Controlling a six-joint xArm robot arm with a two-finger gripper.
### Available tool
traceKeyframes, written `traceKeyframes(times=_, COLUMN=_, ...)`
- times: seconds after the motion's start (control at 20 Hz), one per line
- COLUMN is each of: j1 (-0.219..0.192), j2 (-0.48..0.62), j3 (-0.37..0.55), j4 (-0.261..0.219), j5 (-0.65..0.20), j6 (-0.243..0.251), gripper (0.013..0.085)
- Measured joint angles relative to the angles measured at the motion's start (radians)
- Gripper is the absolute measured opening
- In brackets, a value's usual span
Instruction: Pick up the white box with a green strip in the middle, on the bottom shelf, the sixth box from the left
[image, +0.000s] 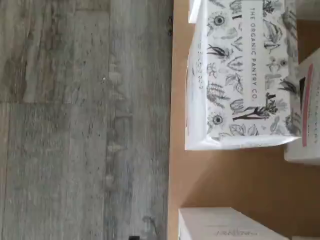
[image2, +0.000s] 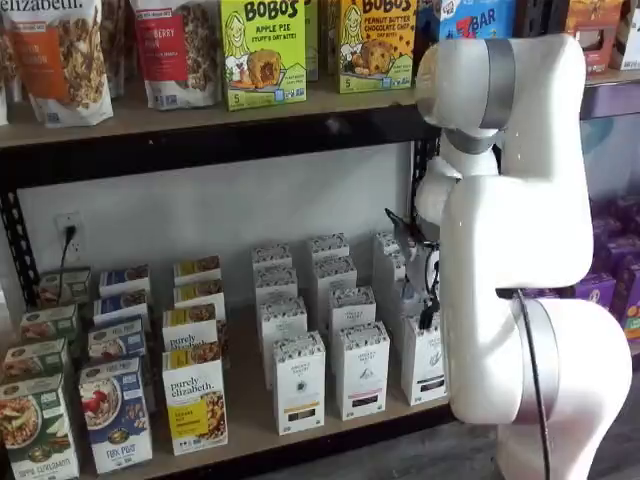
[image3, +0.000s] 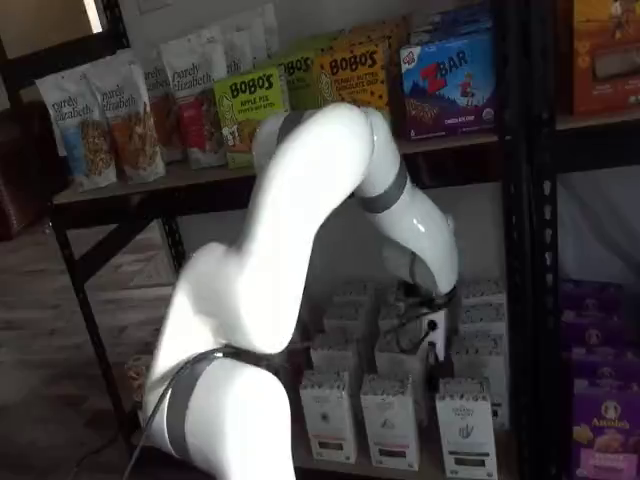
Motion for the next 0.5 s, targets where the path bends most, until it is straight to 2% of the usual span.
traceKeyframes(times=0.25, j1=0.030, j2=0.021, j3=-0.029, j4=-0.016, j5=0.018, j6=0.044, gripper=0.0850)
traceKeyframes(times=0.5, j1=0.043, j2=0.036, j3=-0.030, j4=-0.036, j5=-0.019, j6=0.072, gripper=0.0850)
